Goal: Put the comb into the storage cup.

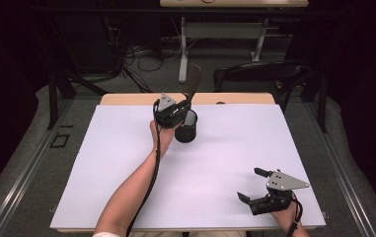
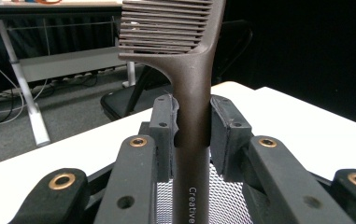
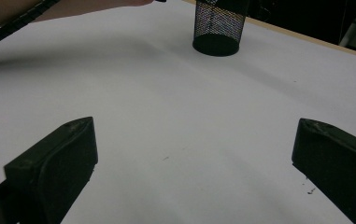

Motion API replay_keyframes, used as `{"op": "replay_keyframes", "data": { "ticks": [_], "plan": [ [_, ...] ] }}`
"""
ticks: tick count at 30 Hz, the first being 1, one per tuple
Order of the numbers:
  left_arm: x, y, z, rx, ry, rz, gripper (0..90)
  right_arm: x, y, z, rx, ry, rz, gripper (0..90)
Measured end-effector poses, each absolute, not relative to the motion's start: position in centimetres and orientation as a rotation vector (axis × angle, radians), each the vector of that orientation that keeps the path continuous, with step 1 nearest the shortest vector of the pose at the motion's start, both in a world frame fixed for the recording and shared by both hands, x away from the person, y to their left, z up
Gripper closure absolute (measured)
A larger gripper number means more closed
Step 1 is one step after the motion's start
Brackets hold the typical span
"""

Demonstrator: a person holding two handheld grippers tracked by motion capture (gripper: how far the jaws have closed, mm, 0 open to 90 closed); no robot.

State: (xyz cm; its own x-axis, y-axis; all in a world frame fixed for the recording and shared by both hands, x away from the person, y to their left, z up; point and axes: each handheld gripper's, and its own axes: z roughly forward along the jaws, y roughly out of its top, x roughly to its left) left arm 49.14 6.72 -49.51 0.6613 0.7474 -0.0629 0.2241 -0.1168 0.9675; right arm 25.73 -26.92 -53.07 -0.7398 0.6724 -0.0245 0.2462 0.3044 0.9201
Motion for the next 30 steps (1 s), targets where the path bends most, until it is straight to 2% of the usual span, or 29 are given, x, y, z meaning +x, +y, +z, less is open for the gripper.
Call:
{"op": "replay_keyframes", "data": {
  "ticks": [30],
  "plan": [
    [49.32, 6.45, -50.37, 1.714, 0.809, 0.535, 72.5, 25.74, -26.95, -53.08, 0.824, 2.171, 1.422, 0.0]
  ]
}}
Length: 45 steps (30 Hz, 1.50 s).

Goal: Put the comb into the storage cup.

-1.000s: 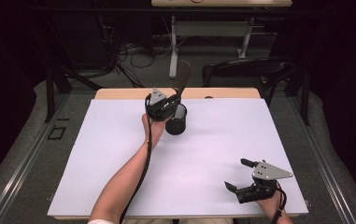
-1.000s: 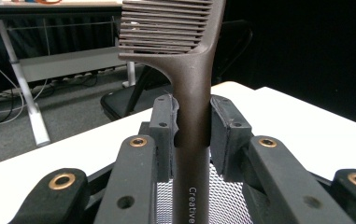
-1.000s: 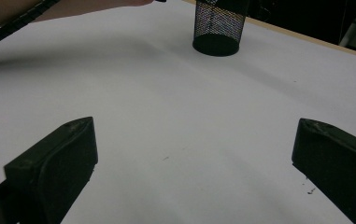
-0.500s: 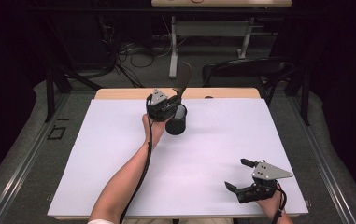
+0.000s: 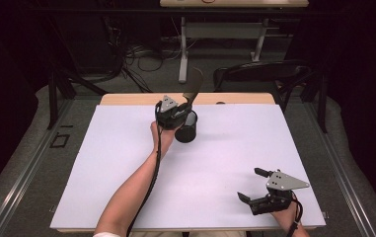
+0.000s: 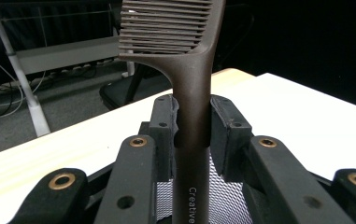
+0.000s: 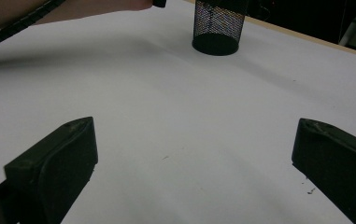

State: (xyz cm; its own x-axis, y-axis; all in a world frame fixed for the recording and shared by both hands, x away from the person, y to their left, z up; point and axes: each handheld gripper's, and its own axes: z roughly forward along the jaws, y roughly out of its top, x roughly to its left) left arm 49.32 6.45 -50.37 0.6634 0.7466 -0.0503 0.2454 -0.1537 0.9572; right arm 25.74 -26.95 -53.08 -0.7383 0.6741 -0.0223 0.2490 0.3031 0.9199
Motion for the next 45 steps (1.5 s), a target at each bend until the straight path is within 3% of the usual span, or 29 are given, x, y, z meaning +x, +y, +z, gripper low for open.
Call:
{"op": "replay_keyframes", "data": {
  "ticks": [36, 45],
  "plan": [
    [48.3, 6.1, -51.3, 1.799, 0.801, 0.586, 71.2, 25.7, -26.9, -53.0, 0.82, 2.174, 1.42, 0.0],
    [47.7, 6.9, -50.2, 1.782, 0.792, 0.53, 37.5, 25.7, -26.8, -53.0, 0.818, 2.18, 1.419, 0.0]
  ]
}}
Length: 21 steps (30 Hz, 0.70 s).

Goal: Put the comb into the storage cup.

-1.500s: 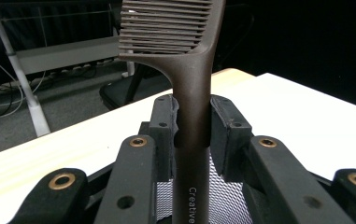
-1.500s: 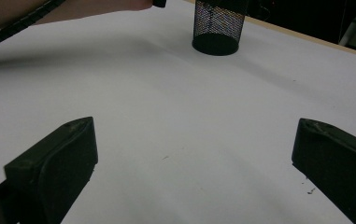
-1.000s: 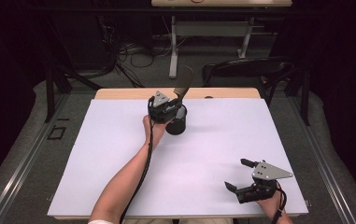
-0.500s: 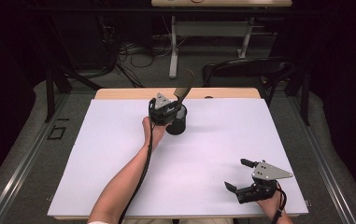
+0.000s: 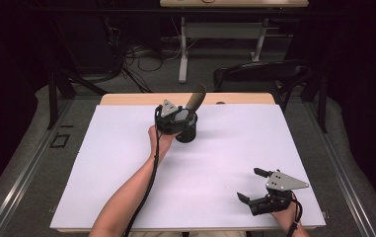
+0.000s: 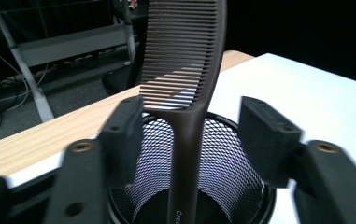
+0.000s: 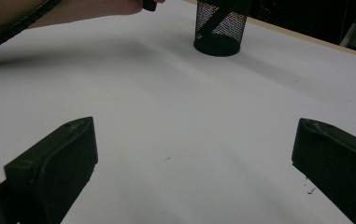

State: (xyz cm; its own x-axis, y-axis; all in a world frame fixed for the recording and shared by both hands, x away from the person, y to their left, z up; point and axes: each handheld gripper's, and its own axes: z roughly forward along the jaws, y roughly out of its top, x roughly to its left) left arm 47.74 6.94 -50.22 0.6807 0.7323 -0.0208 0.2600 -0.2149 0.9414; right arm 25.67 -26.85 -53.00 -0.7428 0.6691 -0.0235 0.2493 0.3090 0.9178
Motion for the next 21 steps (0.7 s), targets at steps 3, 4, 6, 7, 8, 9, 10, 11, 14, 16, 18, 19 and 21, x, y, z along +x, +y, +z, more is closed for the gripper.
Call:
{"op": "replay_keyframes", "data": {
  "ticks": [3, 4, 6, 7, 8, 9, 10, 11, 14, 16, 18, 19, 21],
  "plan": [
    [47.4, 7.2, -49.7, 1.807, 0.78, 0.535, 31.8, 25.7, -26.8, -53.0, 0.818, 2.174, 1.423, 0.0],
    [47.3, 7.3, -49.5, 1.818, 0.784, 0.531, 28.3, 25.7, -26.8, -53.0, 0.818, 2.171, 1.426, 0.0],
    [47.2, 7.5, -49.3, 1.835, 0.779, 0.521, 23.0, 25.6, -26.8, -53.0, 0.818, 2.172, 1.423, 0.0],
    [47.1, 7.7, -49.1, 1.846, 0.775, 0.516, 20.8, 25.7, -26.8, -53.0, 0.817, 2.172, 1.423, 0.0],
    [47.0, 7.8, -48.9, 1.855, 0.773, 0.512, 18.8, 25.7, -26.8, -53.0, 0.819, 2.171, 1.424, 0.0],
    [46.8, 7.9, -48.8, 1.86, 0.767, 0.512, 17.5, 25.7, -26.8, -53.0, 0.817, 2.171, 1.424, 0.0],
    [46.7, 8.1, -48.6, 1.868, 0.76, 0.51, 16.1, 25.7, -26.8, -53.0, 0.817, 2.171, 1.422, 0.0],
    [46.6, 8.2, -48.5, 1.875, 0.756, 0.506, 15.7, 25.7, -26.8, -53.0, 0.819, 2.172, 1.422, 0.0],
    [46.2, 8.6, -48.1, 1.893, 0.754, 0.493, 11.3, 25.7, -26.8, -53.0, 0.822, 2.176, 1.419, 0.0],
    [46.0, 8.9, -47.9, 1.908, 0.748, 0.492, 8.5, 25.7, -26.7, -53.0, 0.822, 2.176, 1.417, 0.0],
    [45.7, 9.2, -47.7, 1.919, 0.748, 0.489, 6.9, 25.7, -26.7, -53.1, 0.82, 2.176, 1.417, 0.0],
    [45.6, 9.3, -47.5, 1.922, 0.748, 0.487, 5.5, 25.7, -26.7, -53.1, 0.822, 2.176, 1.418, 0.0],
    [45.3, 9.7, -47.3, 1.934, 0.746, 0.48, 4.1, 25.7, -26.7, -53.1, 0.821, 2.175, 1.417, 0.0]
  ]
}}
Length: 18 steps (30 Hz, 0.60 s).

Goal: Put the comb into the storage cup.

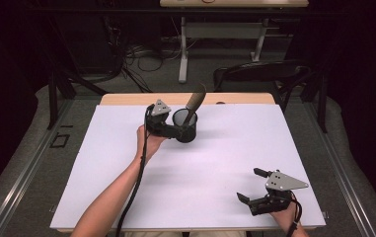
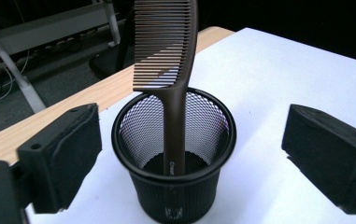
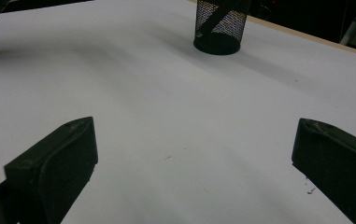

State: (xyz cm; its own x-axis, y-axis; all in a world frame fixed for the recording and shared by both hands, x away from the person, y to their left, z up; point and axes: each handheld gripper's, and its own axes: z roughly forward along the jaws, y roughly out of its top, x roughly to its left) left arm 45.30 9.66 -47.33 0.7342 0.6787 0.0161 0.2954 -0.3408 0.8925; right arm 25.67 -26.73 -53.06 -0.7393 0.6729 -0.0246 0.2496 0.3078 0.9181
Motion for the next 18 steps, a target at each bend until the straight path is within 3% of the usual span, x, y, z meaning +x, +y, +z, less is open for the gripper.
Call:
{"op": "replay_keyframes", "data": {
  "ticks": [18],
  "plan": [
    [42.5, 13.0, -46.7, 2.026, 0.782, 0.465, 0.1, 25.6, -26.6, -53.0, 0.822, 2.18, 1.417, 0.0]
  ]
}}
